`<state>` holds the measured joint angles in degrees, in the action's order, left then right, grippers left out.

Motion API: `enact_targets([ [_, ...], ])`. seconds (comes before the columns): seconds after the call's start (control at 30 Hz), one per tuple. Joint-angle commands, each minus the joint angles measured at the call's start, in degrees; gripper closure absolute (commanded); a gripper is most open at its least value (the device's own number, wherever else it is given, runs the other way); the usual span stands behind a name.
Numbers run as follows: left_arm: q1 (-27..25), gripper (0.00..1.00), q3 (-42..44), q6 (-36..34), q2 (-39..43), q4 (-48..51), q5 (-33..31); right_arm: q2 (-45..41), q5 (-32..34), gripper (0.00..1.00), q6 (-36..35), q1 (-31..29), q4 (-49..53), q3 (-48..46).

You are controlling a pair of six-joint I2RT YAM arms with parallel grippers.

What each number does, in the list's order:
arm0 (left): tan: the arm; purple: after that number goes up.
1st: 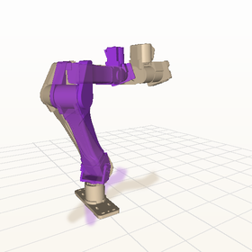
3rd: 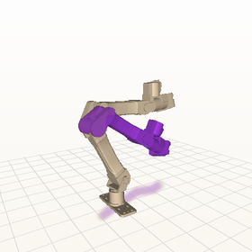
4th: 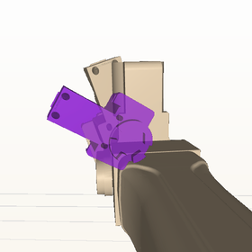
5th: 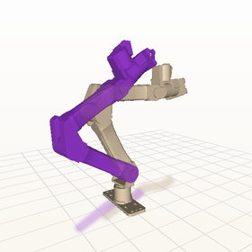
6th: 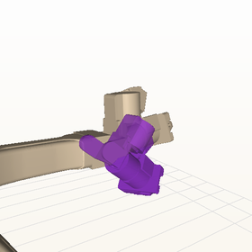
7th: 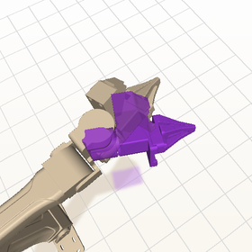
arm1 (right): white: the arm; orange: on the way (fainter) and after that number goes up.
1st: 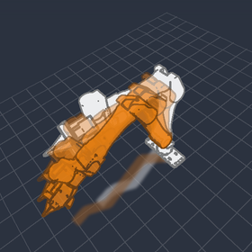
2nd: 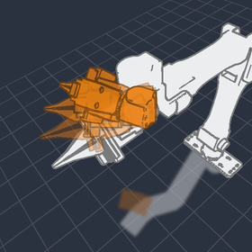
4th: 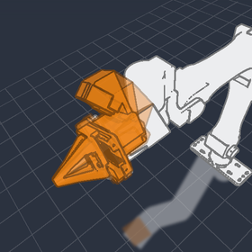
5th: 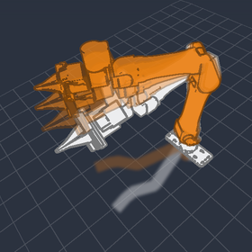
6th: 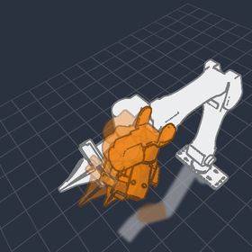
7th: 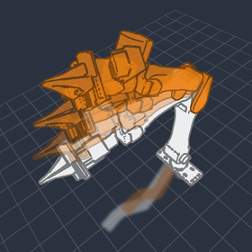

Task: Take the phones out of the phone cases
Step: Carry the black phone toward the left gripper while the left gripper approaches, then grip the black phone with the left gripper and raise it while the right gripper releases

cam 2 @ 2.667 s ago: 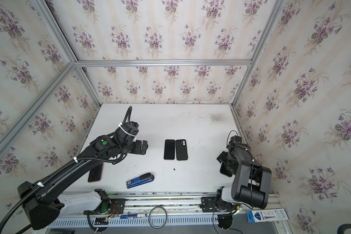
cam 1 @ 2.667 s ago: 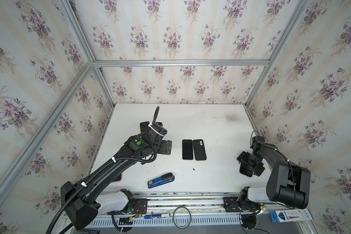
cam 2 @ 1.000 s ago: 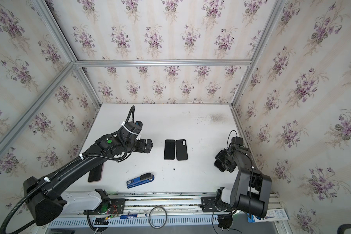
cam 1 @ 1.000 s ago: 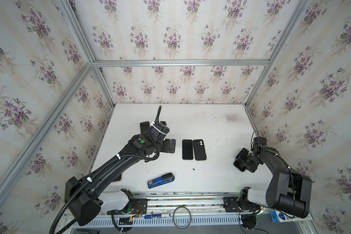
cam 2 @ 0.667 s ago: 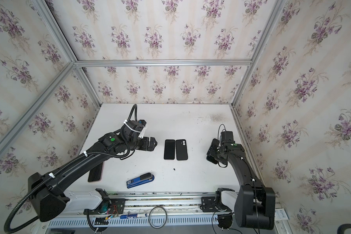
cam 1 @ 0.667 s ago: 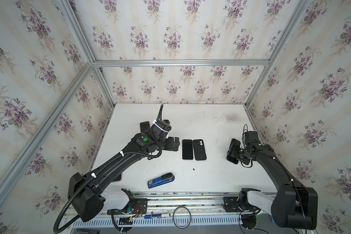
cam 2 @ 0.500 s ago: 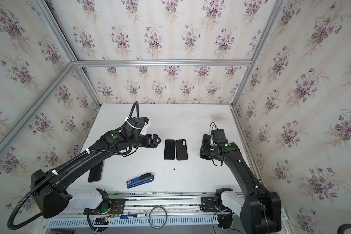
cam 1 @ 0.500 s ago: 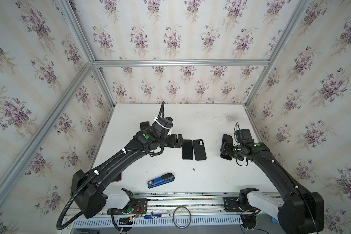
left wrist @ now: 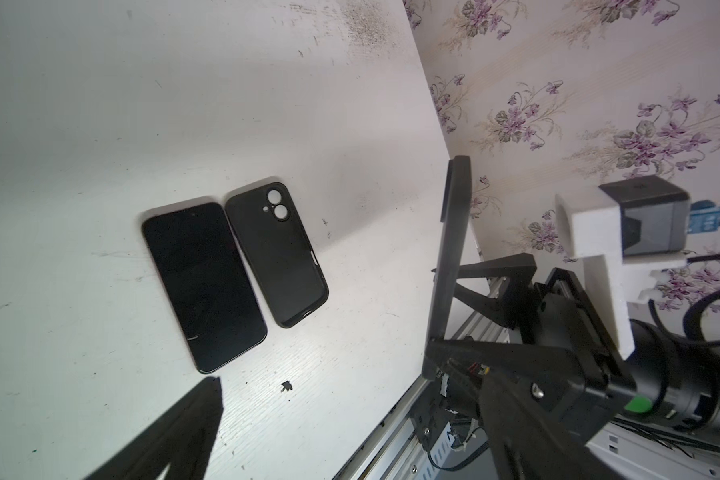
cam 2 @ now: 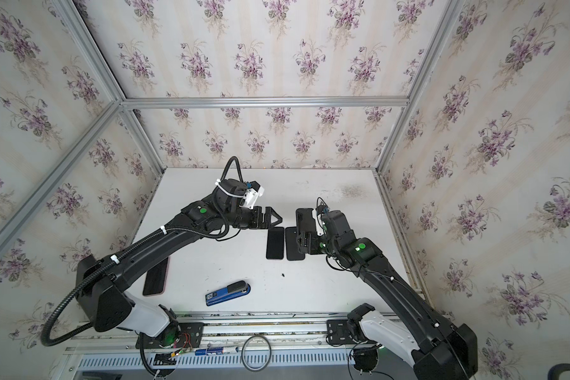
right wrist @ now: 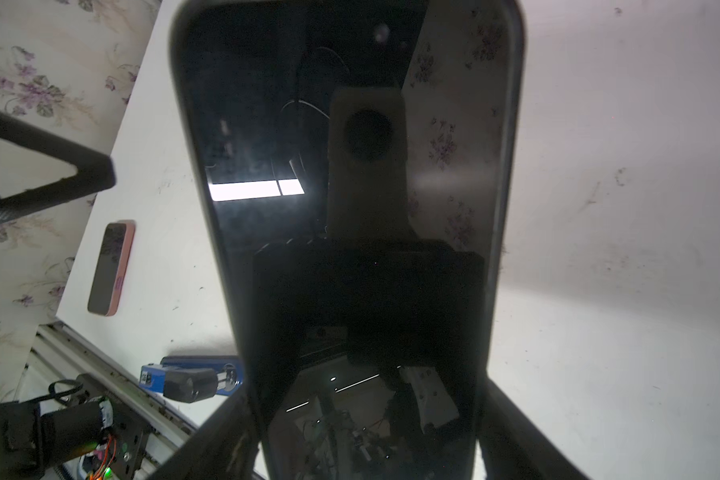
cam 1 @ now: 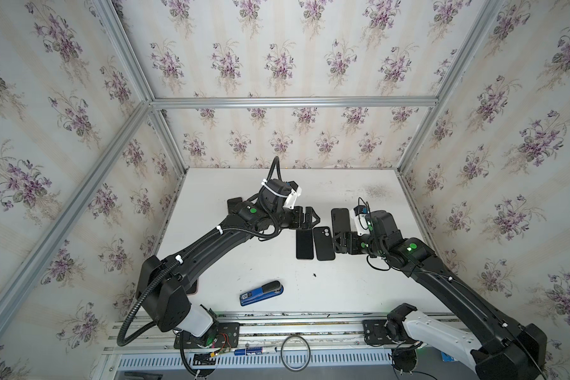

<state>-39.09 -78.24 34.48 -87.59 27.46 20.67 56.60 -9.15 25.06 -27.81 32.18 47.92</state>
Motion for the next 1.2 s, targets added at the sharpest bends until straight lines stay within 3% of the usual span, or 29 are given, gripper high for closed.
enact_targets([
  [0.0,0.0,0.03,-0.7,1.2,-0.7,-3.4,3.7,0.4,-2.1,0.77,-1.2,-1.7,-5.0,0.5],
  [0.27,0.0,0.10,-0.8,2.3,-3.0,-5.4,6.4,3.0,-2.0,0.80,-2.2,-8.4,-7.2,2.0],
  [0.5,0.0,0.52,-0.1,2.6,-3.7,-6.8,8.3,3.6,-1.5,0.80,-2.6,-9.4,-7.9,2.0],
  [0.57,-0.1,0.60,0.2,2.6,-3.8,-7.2,8.8,3.7,-1.7,0.81,-3.0,-9.4,-8.0,2.0],
  [0.87,-0.4,0.84,1.5,2.1,-3.8,-8.0,10.0,3.8,-2.0,0.83,-4.0,-9.5,-8.4,2.4],
  [0.97,-0.5,0.97,1.6,1.7,-4.0,-8.1,10.4,3.9,-2.2,0.83,-4.5,-9.4,-8.5,2.4],
  [1.17,-0.5,1.00,2.3,1.3,-3.7,-8.1,10.7,3.7,-2.3,0.84,-6.1,-9.5,-8.6,2.3],
])
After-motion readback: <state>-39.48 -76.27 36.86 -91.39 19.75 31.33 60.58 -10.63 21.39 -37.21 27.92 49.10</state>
